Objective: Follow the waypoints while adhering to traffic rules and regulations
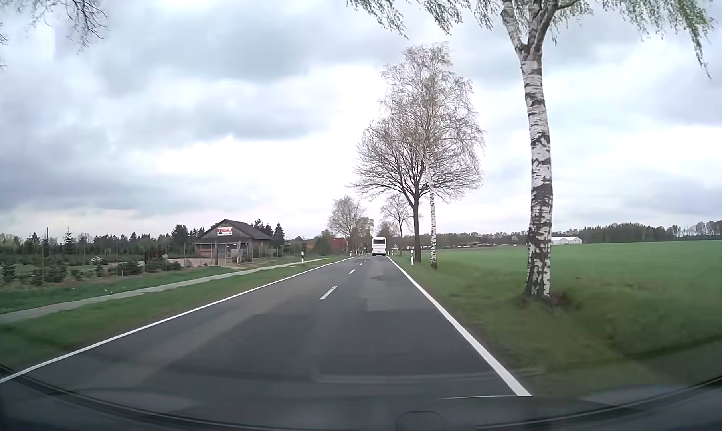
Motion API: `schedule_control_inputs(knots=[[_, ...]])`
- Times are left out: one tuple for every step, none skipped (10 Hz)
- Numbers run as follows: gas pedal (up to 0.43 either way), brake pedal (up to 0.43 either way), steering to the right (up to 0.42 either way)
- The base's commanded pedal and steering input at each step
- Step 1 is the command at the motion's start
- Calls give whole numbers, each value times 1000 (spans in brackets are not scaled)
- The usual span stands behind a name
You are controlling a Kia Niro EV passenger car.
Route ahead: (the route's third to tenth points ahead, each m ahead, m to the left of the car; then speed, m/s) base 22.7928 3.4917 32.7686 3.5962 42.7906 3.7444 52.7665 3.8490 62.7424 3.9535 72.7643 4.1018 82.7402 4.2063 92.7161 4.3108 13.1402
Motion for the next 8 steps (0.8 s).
schedule_control_inputs(knots=[[110, 0, -11], [110, 0, -13], [110, 0, -12], [110, 0, -10], [110, 0, -10], [110, 0, -8], [110, 0, -8], [110, 0, -7]])
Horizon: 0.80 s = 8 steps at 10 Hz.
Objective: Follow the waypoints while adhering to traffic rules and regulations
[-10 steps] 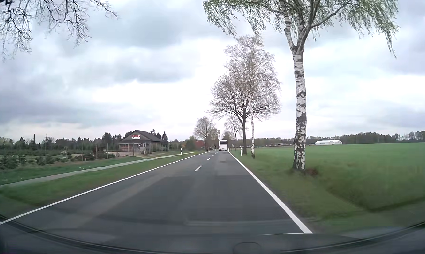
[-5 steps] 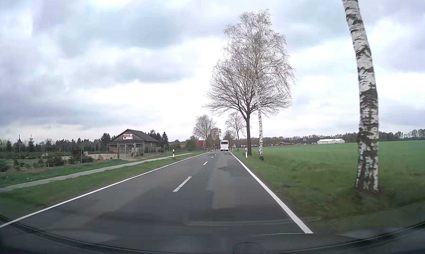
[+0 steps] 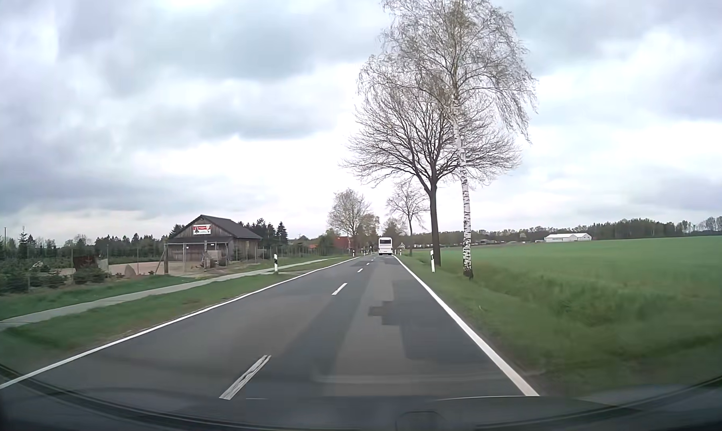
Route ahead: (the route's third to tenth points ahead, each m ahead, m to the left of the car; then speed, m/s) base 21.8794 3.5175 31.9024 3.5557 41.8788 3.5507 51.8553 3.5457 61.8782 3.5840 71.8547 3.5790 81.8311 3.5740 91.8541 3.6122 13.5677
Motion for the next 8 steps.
schedule_control_inputs(knots=[[110, 0, -6], [110, 0, -5], [110, 0, -4], [110, 0, -5], [98, 0, -4], [98, 0, -4], [98, 0, -3], [98, 0, -3]])
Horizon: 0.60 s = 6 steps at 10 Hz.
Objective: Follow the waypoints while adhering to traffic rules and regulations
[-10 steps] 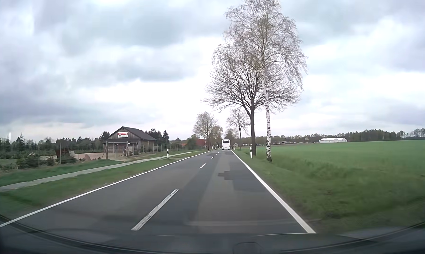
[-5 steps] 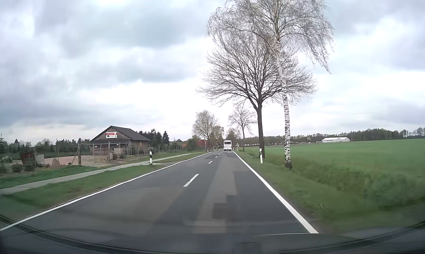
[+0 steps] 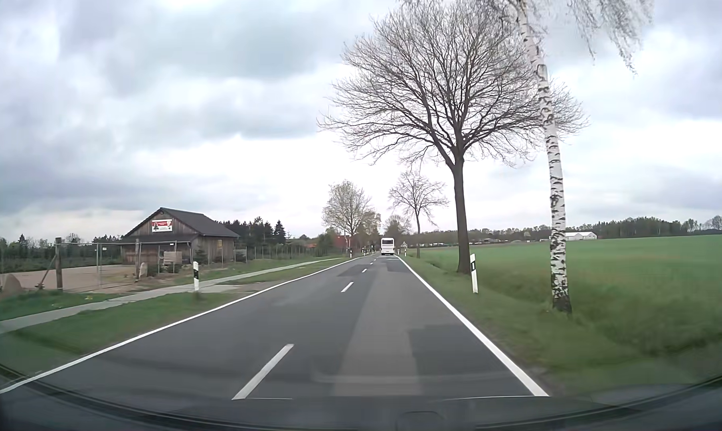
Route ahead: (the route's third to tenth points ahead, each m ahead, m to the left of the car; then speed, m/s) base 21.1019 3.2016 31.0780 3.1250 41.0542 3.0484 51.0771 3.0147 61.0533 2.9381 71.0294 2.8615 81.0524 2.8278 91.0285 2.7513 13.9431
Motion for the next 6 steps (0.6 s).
schedule_control_inputs(knots=[[98, 0, -3], [98, 0, -3], [87, 0, -3], [79, 0, -2], [79, 0, 0], [79, 0, 0]])
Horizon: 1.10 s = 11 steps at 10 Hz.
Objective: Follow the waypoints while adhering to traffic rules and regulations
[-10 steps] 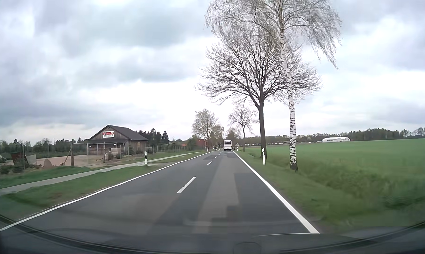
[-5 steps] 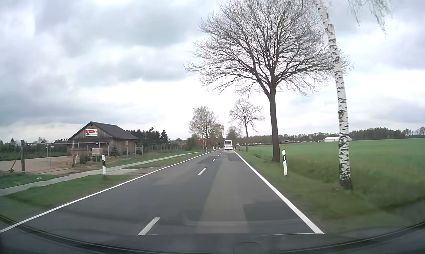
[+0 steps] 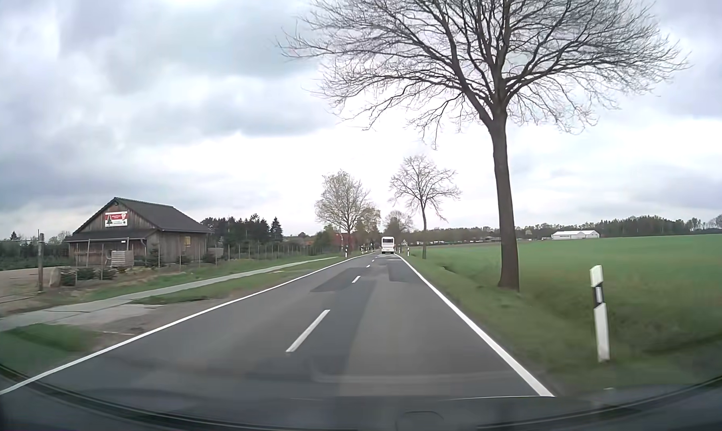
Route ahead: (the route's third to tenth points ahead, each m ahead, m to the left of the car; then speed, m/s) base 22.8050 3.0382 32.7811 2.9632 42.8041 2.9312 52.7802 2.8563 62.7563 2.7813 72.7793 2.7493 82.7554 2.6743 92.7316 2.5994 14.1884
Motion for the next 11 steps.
schedule_control_inputs(knots=[[79, 0, 0], [79, 0, 0], [79, 6, 0], [67, 0, 1], [67, 0, 1], [59, 0, 1], [59, 0, 1], [59, 0, 1], [59, 0, 1], [67, 0, 1], [67, 0, 0]])
